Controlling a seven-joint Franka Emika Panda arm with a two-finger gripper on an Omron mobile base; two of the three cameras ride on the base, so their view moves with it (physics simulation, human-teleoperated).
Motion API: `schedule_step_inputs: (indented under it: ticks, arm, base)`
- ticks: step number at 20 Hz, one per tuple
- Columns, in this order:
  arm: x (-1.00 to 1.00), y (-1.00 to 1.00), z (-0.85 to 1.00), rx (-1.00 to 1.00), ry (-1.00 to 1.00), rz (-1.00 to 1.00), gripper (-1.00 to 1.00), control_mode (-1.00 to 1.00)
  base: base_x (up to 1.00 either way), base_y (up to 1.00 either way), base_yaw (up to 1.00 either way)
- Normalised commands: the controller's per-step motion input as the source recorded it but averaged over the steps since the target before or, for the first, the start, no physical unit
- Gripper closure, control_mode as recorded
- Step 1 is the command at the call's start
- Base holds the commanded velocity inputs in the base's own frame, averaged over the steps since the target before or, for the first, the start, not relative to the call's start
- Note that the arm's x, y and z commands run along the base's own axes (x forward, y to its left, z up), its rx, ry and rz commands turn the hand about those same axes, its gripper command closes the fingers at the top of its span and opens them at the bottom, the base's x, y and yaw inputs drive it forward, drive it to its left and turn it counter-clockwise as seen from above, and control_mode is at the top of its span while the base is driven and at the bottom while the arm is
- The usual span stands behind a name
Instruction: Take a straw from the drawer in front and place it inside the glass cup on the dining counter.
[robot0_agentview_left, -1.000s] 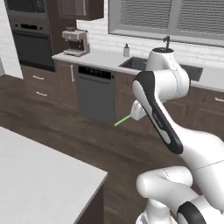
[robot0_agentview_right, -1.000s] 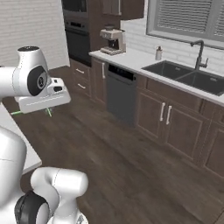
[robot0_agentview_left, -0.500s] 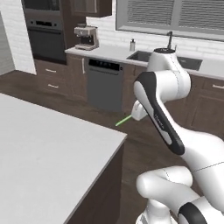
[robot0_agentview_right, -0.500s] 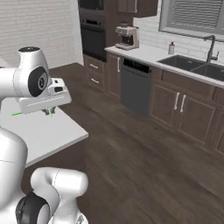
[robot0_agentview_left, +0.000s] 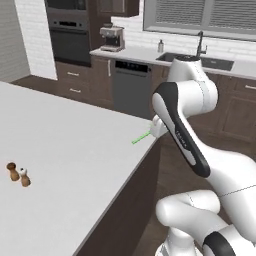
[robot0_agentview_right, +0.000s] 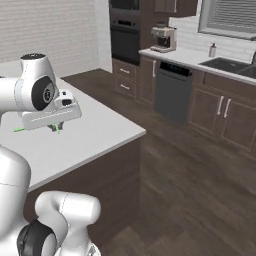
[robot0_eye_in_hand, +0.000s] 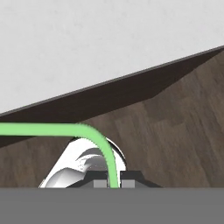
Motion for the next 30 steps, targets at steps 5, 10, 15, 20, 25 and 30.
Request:
schedule_step_inputs:
  ticks: [5,10,15,20,25,30]
  arm:
    - [0.0,0.0,0.0,0.0,0.0,0.0,1.0,1.0]
    - [0.0,0.0,0.0,0.0,0.0,0.0,1.0,1.0]
    - [0.0,0.0,0.0,0.0,0.0,0.0,1.0,1.0]
    - [0.0,0.0,0.0,0.0,0.0,0.0,1.0,1.0]
    - [0.0,0.0,0.0,0.0,0.0,0.0,1.0,1.0]
    - [0.0,0.0,0.0,0.0,0.0,0.0,1.0,1.0]
  base:
    - [-1.0,0.92,0.0]
    - [-1.0,0.94,0.0]
    - [-1.0,0.96,0.0]
    - [-1.0,0.98,0.0]
    - [-0.78,0.99,0.0]
    - [-0.11,1.0,-0.05]
